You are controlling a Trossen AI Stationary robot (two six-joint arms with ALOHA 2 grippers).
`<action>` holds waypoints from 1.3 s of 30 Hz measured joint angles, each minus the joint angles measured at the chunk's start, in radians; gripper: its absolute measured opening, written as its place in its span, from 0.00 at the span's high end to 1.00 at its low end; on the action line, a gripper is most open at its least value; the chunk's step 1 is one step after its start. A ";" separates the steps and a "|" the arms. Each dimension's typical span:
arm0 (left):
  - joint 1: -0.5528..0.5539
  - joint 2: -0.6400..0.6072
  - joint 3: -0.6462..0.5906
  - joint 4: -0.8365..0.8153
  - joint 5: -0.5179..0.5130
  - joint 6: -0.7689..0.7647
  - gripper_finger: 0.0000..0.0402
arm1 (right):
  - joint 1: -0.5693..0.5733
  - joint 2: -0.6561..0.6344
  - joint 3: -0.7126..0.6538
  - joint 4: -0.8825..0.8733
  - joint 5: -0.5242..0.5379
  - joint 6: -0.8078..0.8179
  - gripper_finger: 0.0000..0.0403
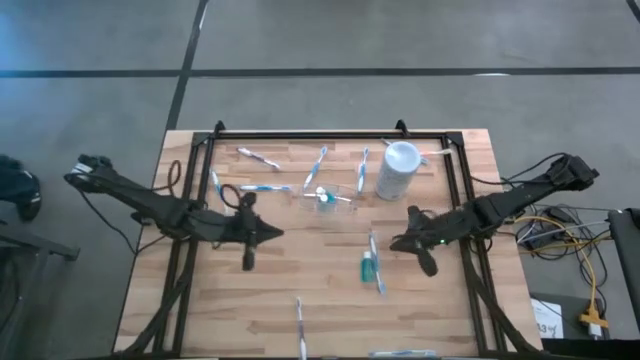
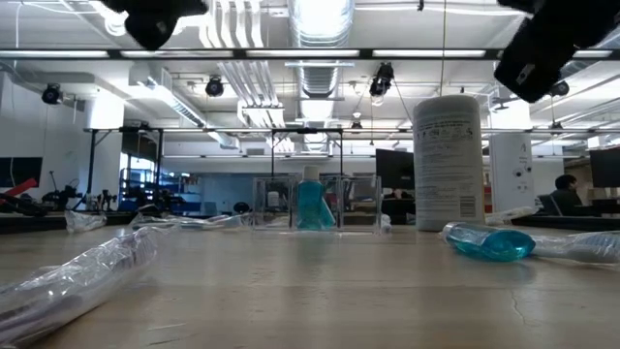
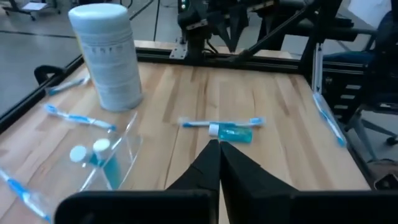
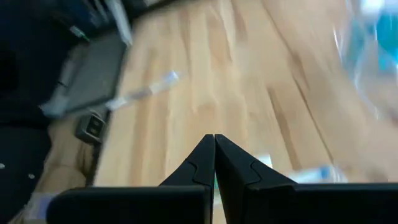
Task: Pick & Place toothbrushing station
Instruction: Put the mouthwash into the transparent organizer
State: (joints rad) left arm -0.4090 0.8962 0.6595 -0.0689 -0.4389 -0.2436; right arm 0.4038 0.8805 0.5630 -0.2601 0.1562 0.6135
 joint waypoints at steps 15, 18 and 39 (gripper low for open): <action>-0.001 -0.245 -0.256 0.045 0.069 0.043 0.94 | 0.060 0.626 0.396 -0.140 -0.001 0.399 0.98; -0.001 -0.255 -0.255 0.049 0.133 0.067 0.94 | 0.069 0.741 0.483 -0.188 -0.017 0.437 0.98; -0.001 -0.277 -0.255 -0.028 0.293 0.066 0.94 | 0.084 0.985 0.769 -0.659 0.095 0.798 0.98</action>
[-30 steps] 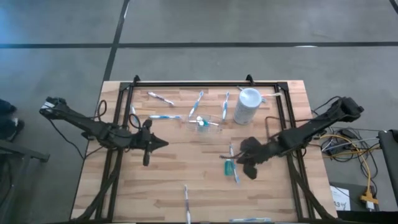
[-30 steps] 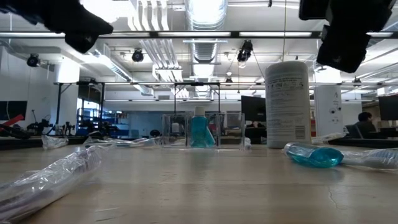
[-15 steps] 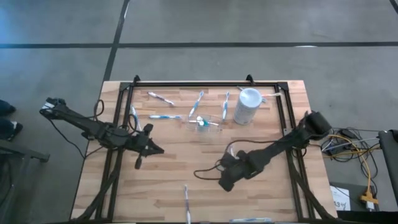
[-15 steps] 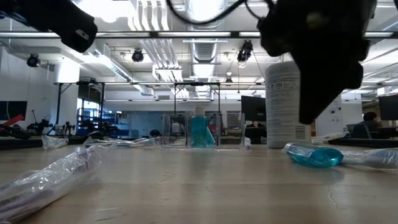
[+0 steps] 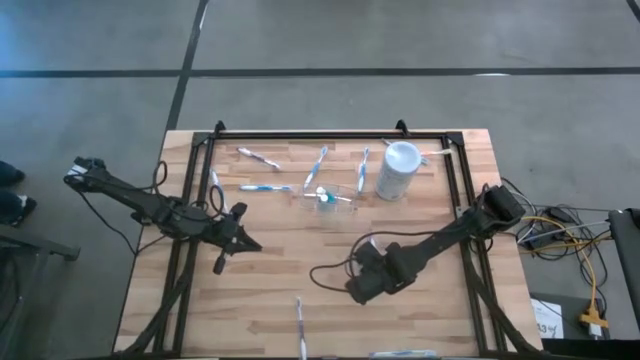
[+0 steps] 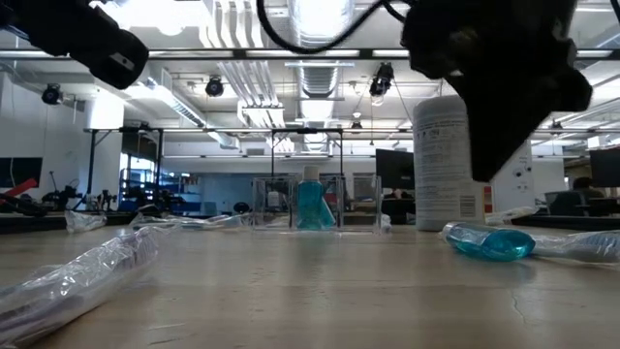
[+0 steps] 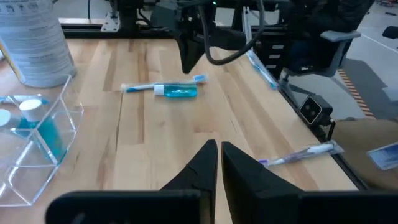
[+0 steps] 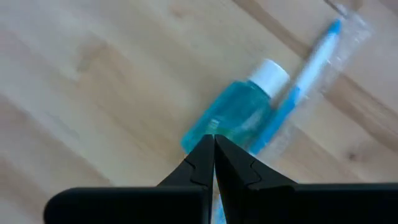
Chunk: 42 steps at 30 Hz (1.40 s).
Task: Pick & Place toothbrushing station
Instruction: Put the mouthwash into the transparent organizer
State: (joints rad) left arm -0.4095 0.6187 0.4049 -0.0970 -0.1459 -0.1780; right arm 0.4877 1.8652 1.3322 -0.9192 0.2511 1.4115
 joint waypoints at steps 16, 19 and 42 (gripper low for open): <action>0.000 -0.002 0.000 -0.019 0.050 0.003 0.94 | -0.094 0.004 -0.109 0.104 0.003 -0.095 0.98; 0.000 -0.002 0.000 -0.019 0.050 0.001 0.94 | -0.117 0.004 -0.117 0.127 0.004 -0.135 0.98; 0.000 -0.002 0.000 -0.069 0.051 -0.038 0.94 | -0.108 0.040 -0.040 -0.018 -0.132 -0.123 0.98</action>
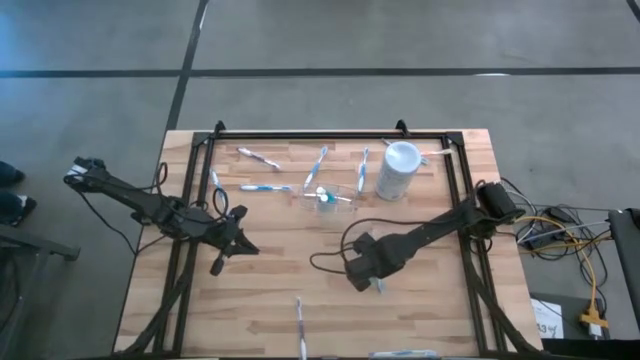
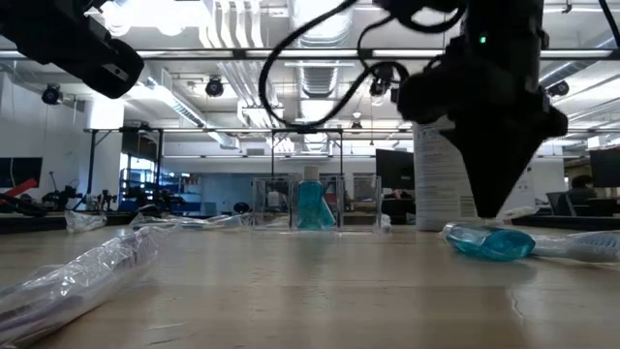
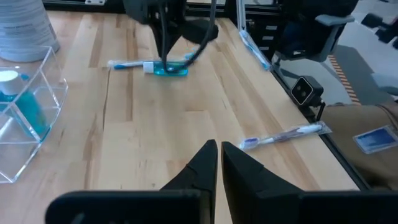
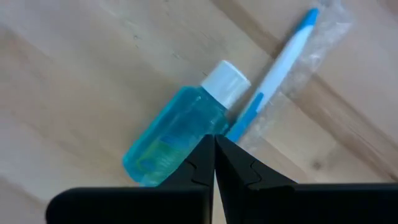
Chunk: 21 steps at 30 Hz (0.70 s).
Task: Pick & Place toothbrushing station
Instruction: Put the mouthwash into the transparent organizer
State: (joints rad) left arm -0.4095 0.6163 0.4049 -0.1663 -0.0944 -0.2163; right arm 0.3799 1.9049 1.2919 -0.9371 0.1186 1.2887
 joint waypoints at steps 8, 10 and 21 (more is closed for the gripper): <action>0.000 -0.004 0.000 0.001 0.005 0.002 0.94 | -0.007 0.149 0.056 -0.013 -0.038 -0.097 0.98; 0.000 -0.006 0.000 0.000 0.005 0.001 0.94 | -0.006 0.168 0.090 -0.043 -0.020 -0.119 0.98; 0.000 -0.008 0.000 0.000 0.005 0.001 0.94 | -0.031 0.186 0.249 -0.041 0.149 -0.275 0.98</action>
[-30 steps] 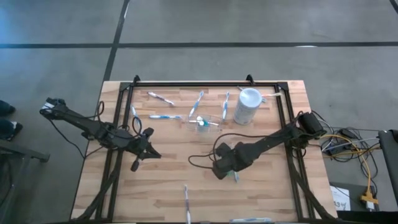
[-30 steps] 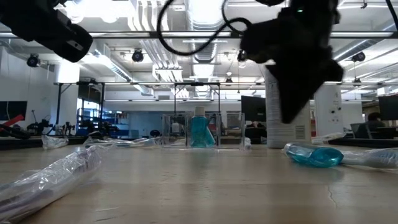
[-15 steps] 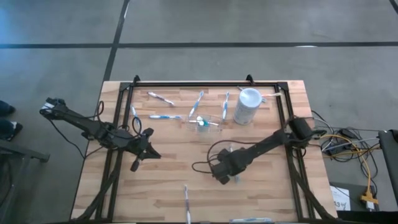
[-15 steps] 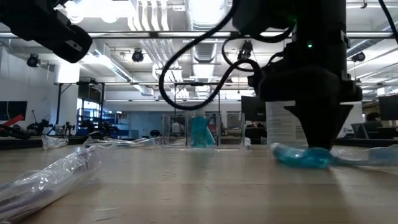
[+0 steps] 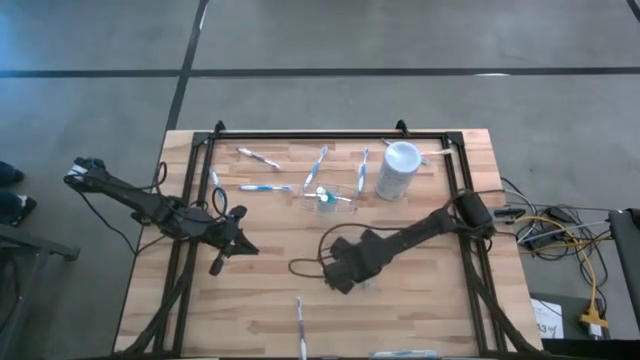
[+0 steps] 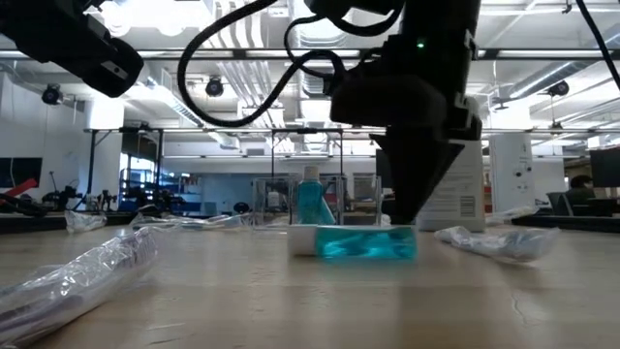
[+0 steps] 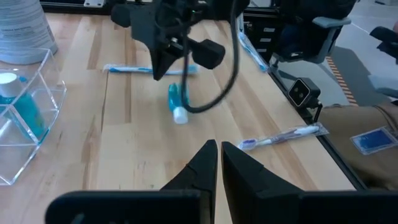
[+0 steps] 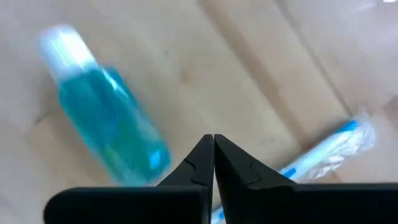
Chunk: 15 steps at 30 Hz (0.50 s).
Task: Pick & Place toothbrushing station
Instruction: Put the mouthwash into the transparent organizer
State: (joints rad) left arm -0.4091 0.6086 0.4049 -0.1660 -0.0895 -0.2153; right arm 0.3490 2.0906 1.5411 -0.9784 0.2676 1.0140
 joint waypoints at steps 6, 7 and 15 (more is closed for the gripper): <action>0.000 0.000 0.000 -0.001 0.008 -0.008 0.94 | -0.012 0.000 0.026 -0.006 0.031 -0.073 0.98; 0.000 -0.001 0.000 -0.001 0.011 -0.008 0.94 | -0.010 0.000 0.033 -0.006 0.029 -0.114 0.98; 0.000 -0.001 0.000 -0.001 0.013 -0.004 0.94 | 0.012 -0.003 0.153 -0.002 -0.060 -0.423 0.92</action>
State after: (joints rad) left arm -0.4095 0.6079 0.4049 -0.1665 -0.0761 -0.2192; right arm 0.3607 2.0881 1.6938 -0.9806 0.2077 0.5908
